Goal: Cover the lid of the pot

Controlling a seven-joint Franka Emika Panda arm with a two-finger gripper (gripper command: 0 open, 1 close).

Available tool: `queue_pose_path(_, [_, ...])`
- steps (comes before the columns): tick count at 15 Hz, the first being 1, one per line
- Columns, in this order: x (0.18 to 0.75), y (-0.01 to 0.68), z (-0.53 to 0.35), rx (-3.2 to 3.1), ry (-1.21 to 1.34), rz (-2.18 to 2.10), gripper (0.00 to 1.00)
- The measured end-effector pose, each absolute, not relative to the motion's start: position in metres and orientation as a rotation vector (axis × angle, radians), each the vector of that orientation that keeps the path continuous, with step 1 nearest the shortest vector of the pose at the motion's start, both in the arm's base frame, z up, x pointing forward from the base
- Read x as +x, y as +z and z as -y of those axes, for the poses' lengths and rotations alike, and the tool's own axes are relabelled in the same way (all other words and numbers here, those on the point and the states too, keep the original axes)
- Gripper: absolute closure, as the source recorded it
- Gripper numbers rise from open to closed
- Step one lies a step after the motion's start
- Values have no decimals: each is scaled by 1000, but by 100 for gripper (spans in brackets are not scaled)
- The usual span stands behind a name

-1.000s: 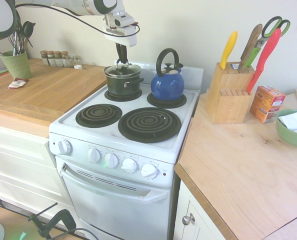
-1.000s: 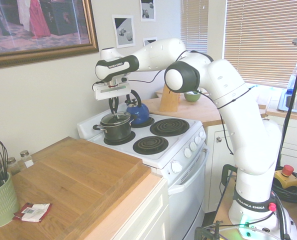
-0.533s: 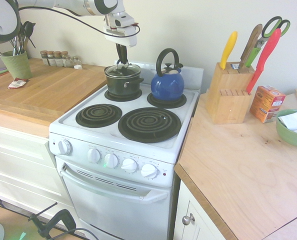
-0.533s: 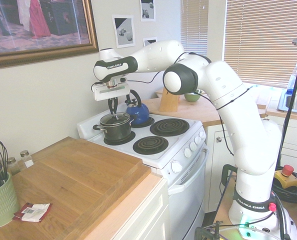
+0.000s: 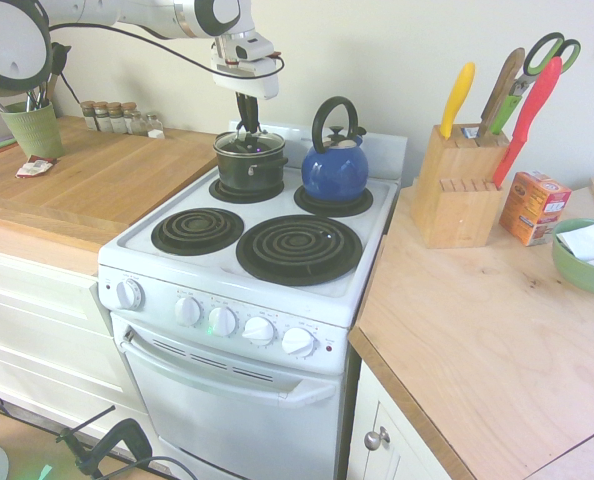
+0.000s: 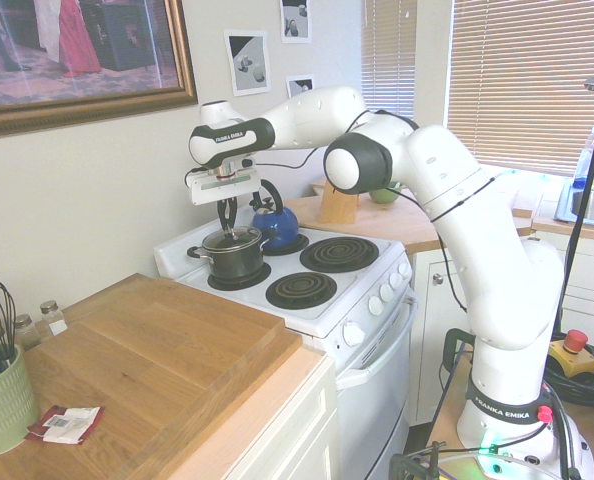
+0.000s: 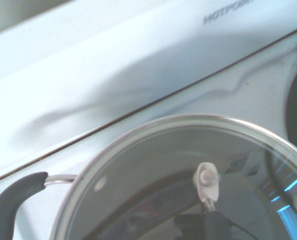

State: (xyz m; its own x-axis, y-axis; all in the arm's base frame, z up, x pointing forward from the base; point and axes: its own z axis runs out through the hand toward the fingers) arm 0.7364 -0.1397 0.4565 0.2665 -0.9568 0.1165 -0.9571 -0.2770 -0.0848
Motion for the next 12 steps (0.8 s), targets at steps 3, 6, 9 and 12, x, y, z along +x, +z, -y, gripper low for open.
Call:
queue_pose_path(3, [737, 457, 137, 2503, 232, 1861, 0])
queue_pose_path(6, [737, 458, 133, 2499, 237, 1839, 0])
queue_pose_path(9, [737, 459, 129, 2499, 240, 1823, 0])
queue_pose_path(12, [737, 458, 121, 2496, 222, 1801, 0])
